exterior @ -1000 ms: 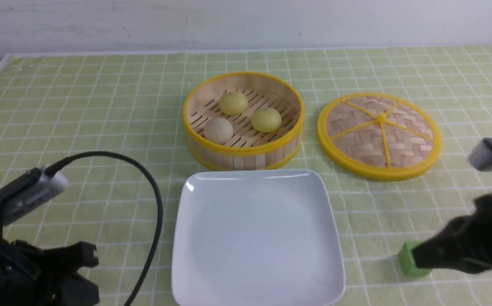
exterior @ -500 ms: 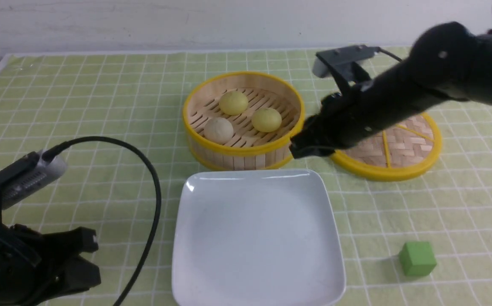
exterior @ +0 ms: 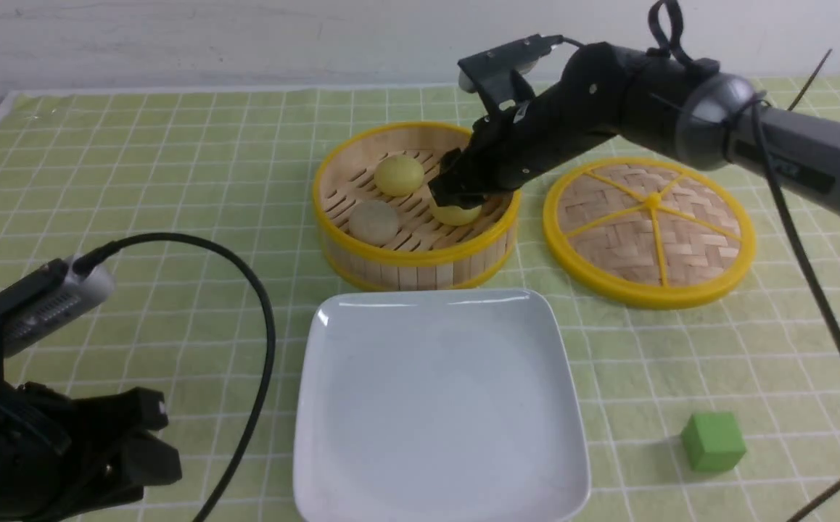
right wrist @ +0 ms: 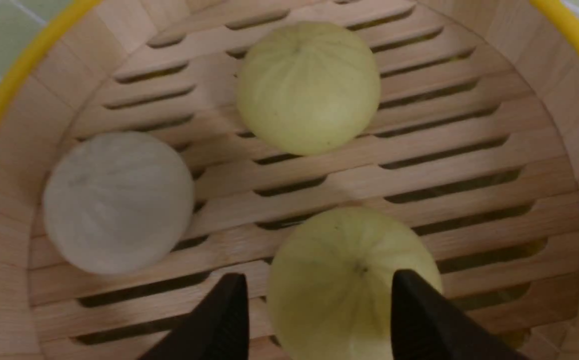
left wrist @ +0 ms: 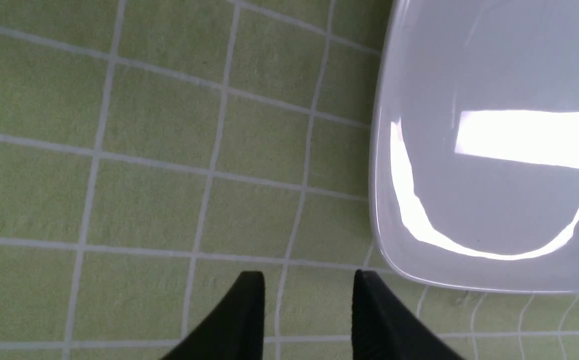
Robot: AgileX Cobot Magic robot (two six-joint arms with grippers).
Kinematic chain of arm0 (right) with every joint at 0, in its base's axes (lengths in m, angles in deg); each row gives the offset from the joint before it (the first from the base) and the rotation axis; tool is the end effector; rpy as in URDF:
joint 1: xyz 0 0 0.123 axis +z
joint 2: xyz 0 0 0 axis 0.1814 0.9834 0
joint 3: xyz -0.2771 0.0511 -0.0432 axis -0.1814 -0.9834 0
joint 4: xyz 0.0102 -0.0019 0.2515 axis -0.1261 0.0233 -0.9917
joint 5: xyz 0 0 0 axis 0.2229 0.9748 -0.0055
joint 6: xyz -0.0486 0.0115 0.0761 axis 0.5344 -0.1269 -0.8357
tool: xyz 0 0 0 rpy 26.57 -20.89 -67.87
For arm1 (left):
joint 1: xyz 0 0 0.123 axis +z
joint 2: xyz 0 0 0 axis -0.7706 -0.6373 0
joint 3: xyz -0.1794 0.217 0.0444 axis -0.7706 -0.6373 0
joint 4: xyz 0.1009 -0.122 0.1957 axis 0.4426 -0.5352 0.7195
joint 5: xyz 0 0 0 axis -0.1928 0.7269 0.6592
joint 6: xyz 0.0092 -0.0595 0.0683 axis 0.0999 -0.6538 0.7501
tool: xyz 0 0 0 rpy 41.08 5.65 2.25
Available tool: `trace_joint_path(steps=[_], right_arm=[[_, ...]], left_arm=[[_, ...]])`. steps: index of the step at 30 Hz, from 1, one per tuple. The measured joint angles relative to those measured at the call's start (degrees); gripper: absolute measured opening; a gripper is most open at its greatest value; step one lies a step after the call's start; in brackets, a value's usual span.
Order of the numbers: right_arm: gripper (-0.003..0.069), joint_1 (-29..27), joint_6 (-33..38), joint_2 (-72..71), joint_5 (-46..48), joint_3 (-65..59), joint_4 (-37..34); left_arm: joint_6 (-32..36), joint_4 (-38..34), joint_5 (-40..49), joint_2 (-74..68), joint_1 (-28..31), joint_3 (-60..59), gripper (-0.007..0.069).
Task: Put the steamed buns into the plate on the green tablecloth.
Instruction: 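Reach toward a bun in the bamboo steamer with the right gripper, then move the steamed bun from the bamboo steamer onto the white plate with the right gripper, then reach into the bamboo steamer and grasp a bun with the left gripper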
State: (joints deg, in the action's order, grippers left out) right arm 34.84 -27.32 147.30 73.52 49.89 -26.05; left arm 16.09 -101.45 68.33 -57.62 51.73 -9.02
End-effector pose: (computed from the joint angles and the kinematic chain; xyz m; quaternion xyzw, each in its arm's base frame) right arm 0.4693 0.2344 0.2056 -0.2551 0.8845 0.1704 0.3515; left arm 0.1670 -0.0294 0.2406 -0.1218 0.9504 -0.2119 0.1924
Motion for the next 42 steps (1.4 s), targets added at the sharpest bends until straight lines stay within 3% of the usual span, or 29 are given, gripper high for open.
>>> trace_joint_path(steps=[4, 6, 7, 8, 9, 10, 18, 21, 23, 28, 29, 30, 34, 36, 37, 39, 41, 42], right_arm=[[0.0341, 0.0, 0.0, 1.7, -0.5, 0.2, 1.0], [0.0253, 0.0, 0.0, 1.8, -0.3, 0.2, 1.0], [0.0161, 0.0, 0.0, 1.3, 0.3, 0.2, 1.1], [0.0146, 0.0, 0.0, 1.1, 0.7, 0.2, 1.1], [0.0048, 0.0, 0.0, 0.0, 2.3, 0.2, 1.5], [0.0020, 0.0, 0.0, -1.3, 4.0, 0.2, 1.9], [0.0018, 0.2, -6.7, -18.2, 25.4, -5.4, 2.3], [0.0020, 1.2, -8.6, -20.3, 25.5, -13.0, 3.0], [0.0024, 2.6, -9.7, -19.1, 19.6, -21.7, 3.9], [0.0083, 4.8, -11.7, -17.0, 13.1, -29.9, 3.6], [0.0157, 5.1, -12.4, -17.0, 12.1, -29.9, 3.3], [0.0167, 5.1, -12.5, -17.0, 12.0, -29.9, 3.3], [0.0458, 5.1, -12.9, -17.1, 15.5, -26.9, 3.3], [0.0515, 5.0, -12.9, -17.3, 18.6, -25.3, 3.4], [0.0582, 4.5, -13.1, -18.0, 22.8, -22.1, 3.4], [0.0607, 3.7, -13.3, -19.7, 27.9, -18.9, 3.4], [0.0584, 2.7, -14.0, -22.0, 33.3, -15.4, 3.9], [0.0537, 2.1, -14.2, -23.6, 34.9, -13.7, 4.5]], left_arm=[[0.0, 0.0, 0.0, 0.0, 0.0, 0.0, 0.0279], [0.0, 0.0, 0.0, 0.0, 0.0, 0.0, 0.0279], [0.0, 0.0, 0.0, 0.0, 0.0, 0.0, 0.0279], [0.0, 0.0, 0.0, 0.0, 0.0, 0.0, 0.0279], [0.0, 0.0, 0.0, 0.0, 0.0, 0.0, 0.0279], [0.0, 0.0, 0.0, 0.0, 0.0, 0.0, 0.0279], [0.0, 0.9, 0.7, 0.0, 0.0, 0.0, 0.0279], [0.0, 1.8, 0.7, 0.0, 0.0, 0.0, 0.0279], [0.0, 2.2, 0.6, -0.1, 0.0, 0.0, 0.0279], [0.0, 2.4, 0.2, -0.1, 0.0, 0.0, 0.0279], [0.0, 2.0, 0.1, -0.1, 0.0, 0.0, 0.0279], [0.0, 2.0, 0.1, -0.1, 0.0, 0.0, 0.0279], [0.0, 1.5, -0.5, -0.1, 0.0, 0.0, 0.0279], [0.0, 1.5, -0.8, -0.1, 0.0, 0.0, 0.0279], [0.0, 1.5, -1.4, -0.1, 0.0, 0.0, 0.0279], [0.0, 1.3, -2.2, -0.1, 0.0, 0.0, 0.0279], [-0.1, 0.9, -3.6, -0.1, 0.0, 0.0, 0.0271], [-0.1, -0.2, -5.5, -0.2, -0.1, 0.3, 0.0247]])
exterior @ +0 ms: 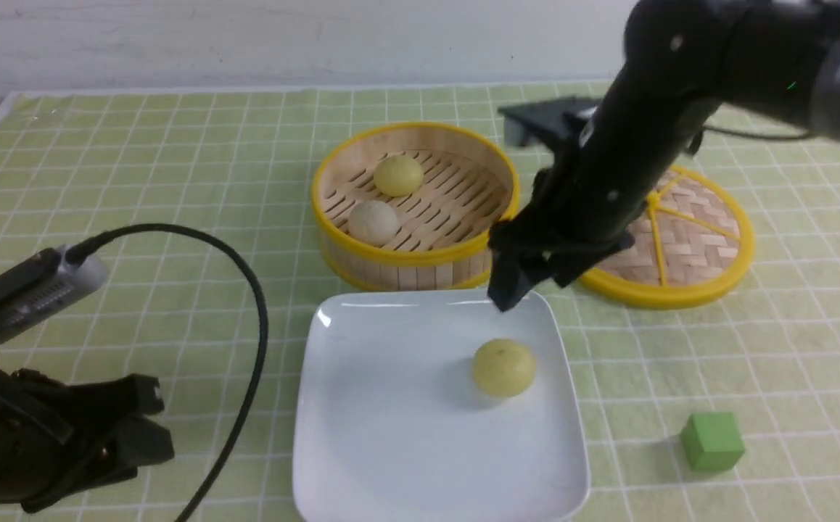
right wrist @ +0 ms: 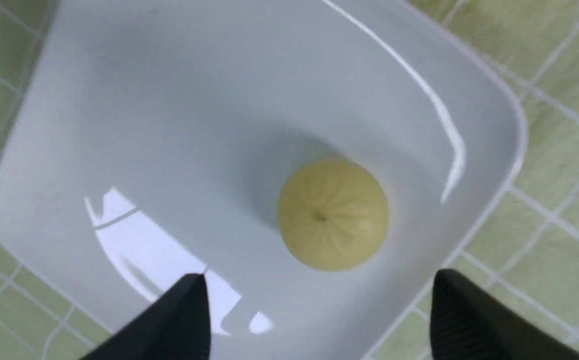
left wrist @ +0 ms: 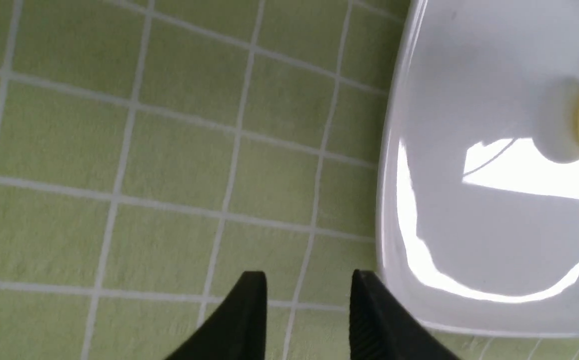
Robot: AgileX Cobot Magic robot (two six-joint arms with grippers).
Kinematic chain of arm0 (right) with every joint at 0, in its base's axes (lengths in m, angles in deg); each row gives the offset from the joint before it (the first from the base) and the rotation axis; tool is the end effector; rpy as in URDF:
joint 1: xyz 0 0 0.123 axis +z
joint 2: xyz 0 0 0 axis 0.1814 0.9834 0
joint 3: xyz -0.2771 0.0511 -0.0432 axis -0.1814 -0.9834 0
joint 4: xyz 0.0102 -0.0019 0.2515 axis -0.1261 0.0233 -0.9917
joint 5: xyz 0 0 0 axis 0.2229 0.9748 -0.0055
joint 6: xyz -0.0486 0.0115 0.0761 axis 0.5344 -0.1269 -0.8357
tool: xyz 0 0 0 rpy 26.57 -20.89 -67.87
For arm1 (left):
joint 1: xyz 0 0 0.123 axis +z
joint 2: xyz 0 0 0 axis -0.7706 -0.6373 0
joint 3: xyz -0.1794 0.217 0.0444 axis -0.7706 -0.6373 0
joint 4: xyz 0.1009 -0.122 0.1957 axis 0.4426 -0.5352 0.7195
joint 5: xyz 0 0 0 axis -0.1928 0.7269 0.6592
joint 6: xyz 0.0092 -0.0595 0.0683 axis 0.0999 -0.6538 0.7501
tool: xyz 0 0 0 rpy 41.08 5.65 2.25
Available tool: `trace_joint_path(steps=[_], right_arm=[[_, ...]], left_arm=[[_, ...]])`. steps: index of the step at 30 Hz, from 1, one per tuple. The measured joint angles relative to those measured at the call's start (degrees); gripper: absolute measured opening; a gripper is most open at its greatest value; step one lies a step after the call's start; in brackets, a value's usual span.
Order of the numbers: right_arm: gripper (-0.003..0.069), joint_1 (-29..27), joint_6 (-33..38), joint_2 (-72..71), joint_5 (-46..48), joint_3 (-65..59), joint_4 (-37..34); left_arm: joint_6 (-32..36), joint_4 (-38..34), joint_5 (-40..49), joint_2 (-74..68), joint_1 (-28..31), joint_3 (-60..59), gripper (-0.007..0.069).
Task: Put the steamed buns into the plate on the green tablecloth.
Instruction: 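Reach into the bamboo steamer and grasp a bun with the left gripper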
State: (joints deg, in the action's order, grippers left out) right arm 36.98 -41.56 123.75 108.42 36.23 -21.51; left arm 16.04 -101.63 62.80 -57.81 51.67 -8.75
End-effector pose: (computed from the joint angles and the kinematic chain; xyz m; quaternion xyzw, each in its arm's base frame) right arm 0.3455 0.2031 0.2995 -0.2567 0.9413 0.1822 0.1220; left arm 0.1757 -0.0265 0.2444 -0.1329 0.9400 -0.2050 0.2381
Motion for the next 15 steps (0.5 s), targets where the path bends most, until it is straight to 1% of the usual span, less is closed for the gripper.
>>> trace_joint_path(steps=[1, 2, 3, 4, 5, 7, 8, 9, 10, 11, 13, 14, 15], right_arm=[[0.0491, -0.4, -0.2, -1.6, 0.9, 0.8, 0.7], [0.0418, -0.8, -0.6, -3.2, 1.5, 1.3, 1.6], [0.0330, -1.1, -0.9, -4.5, 1.7, 1.2, 2.6], [0.0213, -1.4, -1.4, -6.7, 1.9, 0.3, 4.1], [0.0117, -1.5, -1.6, -8.8, 2.0, -1.3, 5.4], [0.0016, -1.5, -2.0, -13.5, 2.2, -5.8, 7.2], [0.0004, -1.5, -2.1, -14.0, 2.2, -7.0, 7.3], [-0.0013, -1.5, -2.7, -18.3, 2.4, -12.2, 7.9], [-0.0015, -1.5, -3.0, -20.9, 2.6, -15.8, 8.1], [-0.0015, -1.5, -3.1, -21.5, 2.6, -16.5, 8.1], [-0.0016, -1.5, -3.1, -28.3, 3.0, -25.8, 8.1], [-0.0016, -1.5, -3.1, -30.3, 3.0, -28.5, 7.9], [-0.0016, -1.5, -3.1, -33.1, 2.8, -32.4, 7.7]], left_arm=[[0.3, -0.7, -1.0, -0.2, -0.1, 0.5, 0.0225], [0.9, -1.3, -2.0, -0.6, -0.5, 1.7, 0.0188], [1.7, -1.6, -2.5, -1.3, -1.0, 3.0, 0.0152], [3.4, -2.0, -2.3, -2.6, -2.2, 6.1, 0.0081], [4.9, -2.1, -1.8, -3.7, -3.2, 8.1, 0.0050], [7.5, -2.3, 0.3, -7.5, -6.3, 13.9, 0.0010], [7.7, -2.4, 0.6, -8.4, -6.6, 15.1, 0.0008], [8.6, -2.4, 2.1, -12.2, -9.7, 19.9, 0.0002], [8.6, -2.2, 2.6, -14.8, -11.5, 22.9, 0.0002], [8.6, -2.1, 2.7, -15.3, -11.9, 22.9, 0.0002], [7.7, -0.3, 3.5, -22.1, -15.4, 30.7, 0.0005], [7.2, 0.5, 3.6, -24.5, -15.9, 33.3, 0.0010], [5.8, 1.7, 3.9, -28.2, -16.7, 37.2, 0.0032]])
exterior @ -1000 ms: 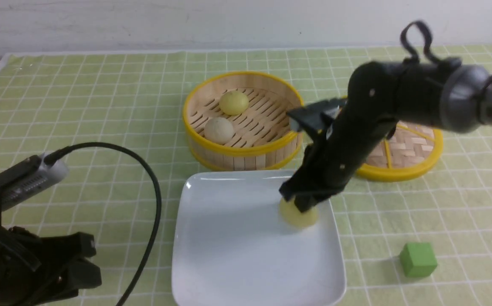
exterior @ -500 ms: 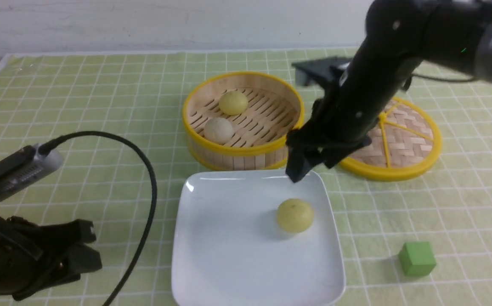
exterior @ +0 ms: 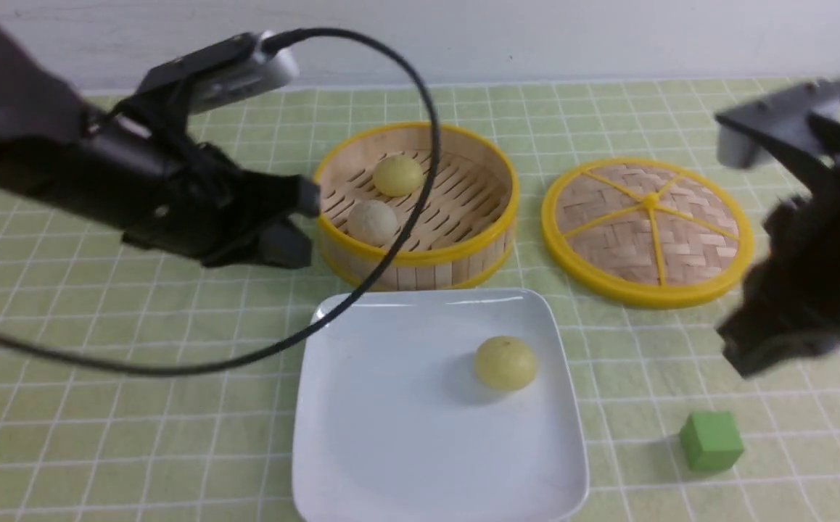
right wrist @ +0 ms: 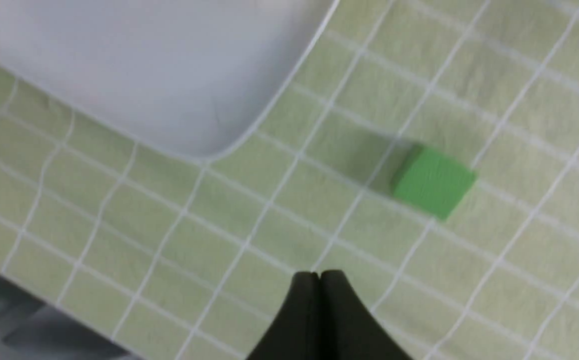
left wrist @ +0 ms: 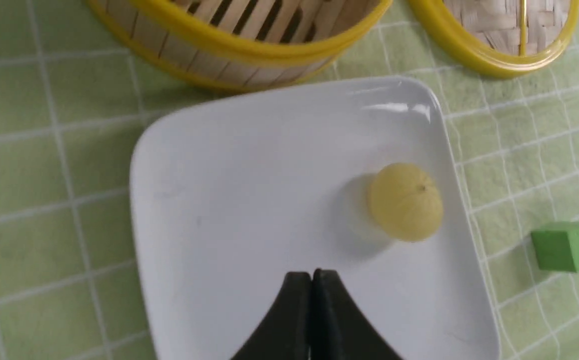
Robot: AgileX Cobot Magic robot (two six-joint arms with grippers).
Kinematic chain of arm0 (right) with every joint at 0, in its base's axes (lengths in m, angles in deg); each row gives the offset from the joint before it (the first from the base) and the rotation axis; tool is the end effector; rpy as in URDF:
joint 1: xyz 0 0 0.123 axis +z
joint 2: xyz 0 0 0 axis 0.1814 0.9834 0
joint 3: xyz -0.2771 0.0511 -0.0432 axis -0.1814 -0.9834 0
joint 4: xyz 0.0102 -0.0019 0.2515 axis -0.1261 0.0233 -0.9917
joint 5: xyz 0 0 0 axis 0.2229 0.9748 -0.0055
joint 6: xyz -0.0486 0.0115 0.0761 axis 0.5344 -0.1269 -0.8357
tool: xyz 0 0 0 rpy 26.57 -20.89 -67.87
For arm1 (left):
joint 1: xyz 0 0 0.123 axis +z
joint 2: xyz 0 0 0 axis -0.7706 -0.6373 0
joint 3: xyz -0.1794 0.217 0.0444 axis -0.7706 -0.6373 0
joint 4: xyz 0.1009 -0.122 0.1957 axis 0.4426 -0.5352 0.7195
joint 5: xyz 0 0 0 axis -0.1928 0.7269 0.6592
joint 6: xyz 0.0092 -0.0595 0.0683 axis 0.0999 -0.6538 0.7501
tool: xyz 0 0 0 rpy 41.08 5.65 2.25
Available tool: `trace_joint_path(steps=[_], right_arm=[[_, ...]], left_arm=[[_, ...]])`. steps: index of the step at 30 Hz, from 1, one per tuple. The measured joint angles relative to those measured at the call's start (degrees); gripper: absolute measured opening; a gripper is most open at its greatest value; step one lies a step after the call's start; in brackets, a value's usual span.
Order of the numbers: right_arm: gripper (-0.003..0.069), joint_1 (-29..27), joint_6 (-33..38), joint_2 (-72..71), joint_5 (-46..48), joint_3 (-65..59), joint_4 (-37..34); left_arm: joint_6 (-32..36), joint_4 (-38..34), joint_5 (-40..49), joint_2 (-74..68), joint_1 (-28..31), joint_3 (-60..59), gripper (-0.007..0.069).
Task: Put the steamed buns into the plate on the green tablecloth.
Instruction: 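Reach into the bamboo steamer and grasp a bun with the left gripper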
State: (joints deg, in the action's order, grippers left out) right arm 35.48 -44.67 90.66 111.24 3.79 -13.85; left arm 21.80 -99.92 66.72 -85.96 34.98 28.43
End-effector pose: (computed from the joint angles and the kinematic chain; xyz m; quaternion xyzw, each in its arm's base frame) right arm 0.2064 0.1150 0.3224 -0.2394 0.9570 0.1182 0.1132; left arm 0.3053 -0.1163 0.3095 0.0821 0.9339 -0.2316 0.2599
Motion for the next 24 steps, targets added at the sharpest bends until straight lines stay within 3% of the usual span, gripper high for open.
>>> trace_joint_path(steps=[2, 11, 14, 17, 19, 22, 23, 24], right_arm=[[-0.0016, 0.0, 0.0, -2.6, -0.9, -3.6, -0.2], [-0.0016, 0.0, 0.0, -11.9, -7.7, -18.1, -1.2], [-0.0016, 0.0, 0.0, -11.9, -8.2, -18.4, -1.8], [-0.0016, 0.0, 0.0, -11.9, -8.6, -18.4, -2.9], [-0.0015, 0.0, 0.0, -11.9, -8.7, -18.4, -4.0], [-0.0014, 0.0, 0.0, -11.9, -8.8, -18.4, -4.4], [-0.0013, 0.0, 0.0, -11.9, -8.7, -18.4, -4.5], [-0.0012, 0.0, 0.0, -11.9, -8.6, -18.4, -4.5]], left_arm=[[-1.1, 1.3, 0.5, -4.3, -0.2, 4.9, 0.0063], [-4.2, 7.9, 6.8, -31.7, -0.3, 35.5, 0.0441], [-4.3, 8.0, 8.6, -38.7, -0.3, 42.4, 0.0487], [-4.3, 8.4, 9.4, -42.5, -0.3, 46.0, 0.0484], [-4.3, 8.7, 9.6, -45.3, -0.3, 47.6, 0.0428], [-4.3, 9.2, 9.6, -46.4, -0.3, 48.1, 0.0335], [-4.3, 9.8, 10.7, -46.5, -0.3, 48.5, 0.0217], [-4.3, 9.8, 10.9, -46.5, -0.3, 48.6, 0.0203]])
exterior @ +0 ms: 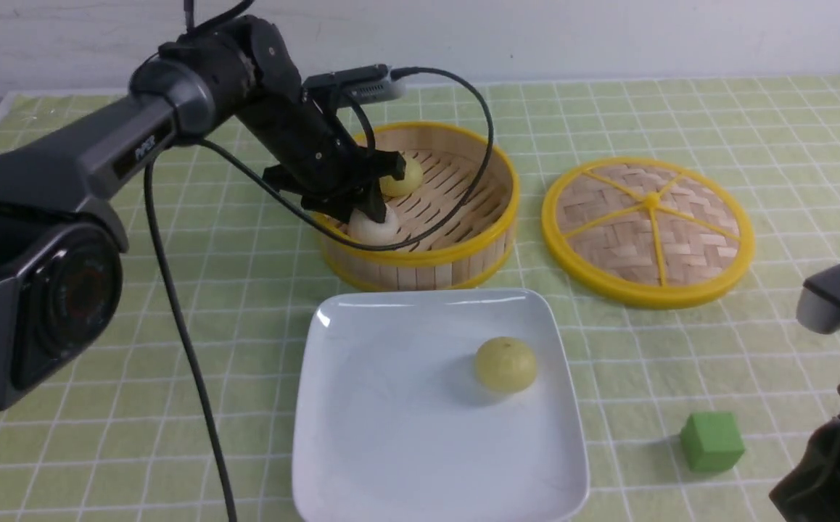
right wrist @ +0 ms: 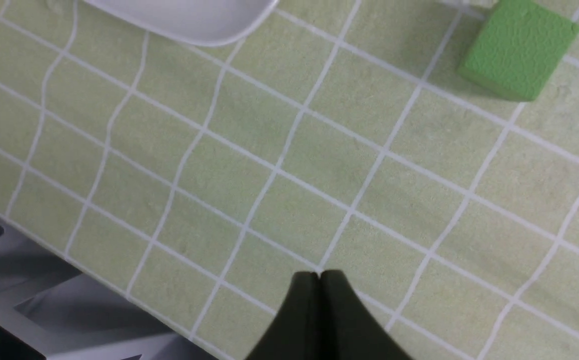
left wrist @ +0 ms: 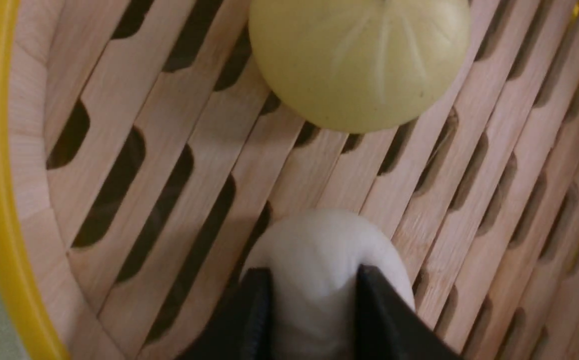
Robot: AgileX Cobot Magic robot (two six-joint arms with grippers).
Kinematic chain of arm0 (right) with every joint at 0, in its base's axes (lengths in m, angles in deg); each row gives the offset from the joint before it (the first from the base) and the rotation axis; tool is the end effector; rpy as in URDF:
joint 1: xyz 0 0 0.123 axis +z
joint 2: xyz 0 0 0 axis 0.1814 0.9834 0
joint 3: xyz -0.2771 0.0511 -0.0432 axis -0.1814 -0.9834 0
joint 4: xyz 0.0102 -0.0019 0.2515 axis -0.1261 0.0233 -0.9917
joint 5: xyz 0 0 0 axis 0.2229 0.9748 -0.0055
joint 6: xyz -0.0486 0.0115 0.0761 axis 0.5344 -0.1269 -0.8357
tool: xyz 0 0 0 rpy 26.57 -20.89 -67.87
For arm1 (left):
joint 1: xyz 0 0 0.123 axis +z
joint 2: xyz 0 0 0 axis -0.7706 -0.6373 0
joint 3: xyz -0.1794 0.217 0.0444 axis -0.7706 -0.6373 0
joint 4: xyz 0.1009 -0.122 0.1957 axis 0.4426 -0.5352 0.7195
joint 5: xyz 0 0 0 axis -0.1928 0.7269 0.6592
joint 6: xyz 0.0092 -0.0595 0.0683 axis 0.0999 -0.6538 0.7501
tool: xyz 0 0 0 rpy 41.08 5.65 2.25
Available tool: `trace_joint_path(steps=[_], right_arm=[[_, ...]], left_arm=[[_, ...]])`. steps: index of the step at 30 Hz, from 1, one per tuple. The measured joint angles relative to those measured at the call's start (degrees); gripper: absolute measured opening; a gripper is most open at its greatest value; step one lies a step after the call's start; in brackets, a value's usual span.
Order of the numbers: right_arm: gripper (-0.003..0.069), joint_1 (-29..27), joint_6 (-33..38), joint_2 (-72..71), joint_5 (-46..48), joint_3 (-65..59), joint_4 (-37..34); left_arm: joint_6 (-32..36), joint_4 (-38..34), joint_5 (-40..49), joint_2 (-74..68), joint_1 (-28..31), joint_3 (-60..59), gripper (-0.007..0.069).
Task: Put the steamed buns into the plate on the green tablecloth.
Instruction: 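Reach into the bamboo steamer and grasp a bun with the left gripper, then carry the bun from the bamboo steamer to the plate with the left gripper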
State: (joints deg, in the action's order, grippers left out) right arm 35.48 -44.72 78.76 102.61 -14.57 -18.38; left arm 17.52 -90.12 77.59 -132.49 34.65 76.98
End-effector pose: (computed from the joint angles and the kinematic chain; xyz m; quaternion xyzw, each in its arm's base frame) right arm 0.1546 0.0964 0.2821 -0.2124 0.9568 0.1543 0.1251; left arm 0.4855 -0.1620 0.2015 0.1107 0.9611 -0.1689 0.1883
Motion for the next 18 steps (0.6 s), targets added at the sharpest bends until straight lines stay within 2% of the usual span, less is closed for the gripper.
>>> trace_joint_path(steps=[1, 3, 7, 11, 15, 18], right_arm=[[-0.0011, 0.0, 0.0, 0.0, 0.6, 0.0, -0.1], [-0.0010, 0.0, 0.0, 0.0, 1.3, 0.0, -0.1], [-0.0008, 0.0, 0.0, -0.1, 1.4, 0.0, 0.5], [-0.0006, 0.0, 0.0, -0.1, 1.3, 0.0, 1.3], [-0.0001, 0.0, 0.0, -0.1, 0.8, 0.0, 2.1], [0.0001, 0.0, 0.0, -0.1, -0.7, 0.0, 2.1]], left_arm=[[-0.1, 0.3, 1.8, 0.5, 0.1, 0.6, 0.0089], [-0.4, 0.8, 4.4, 1.6, 0.4, 1.7, 0.0040], [-0.6, 3.0, 11.6, 7.2, 0.5, 3.4, 0.0029], [-2.3, 6.1, 13.6, 15.1, 0.5, 3.4, 0.0029], [-5.2, 6.6, 14.0, 24.4, -0.5, -4.8, 0.0029], [-8.7, 6.6, 14.0, 25.6, -4.7, -17.0, 0.0035]])
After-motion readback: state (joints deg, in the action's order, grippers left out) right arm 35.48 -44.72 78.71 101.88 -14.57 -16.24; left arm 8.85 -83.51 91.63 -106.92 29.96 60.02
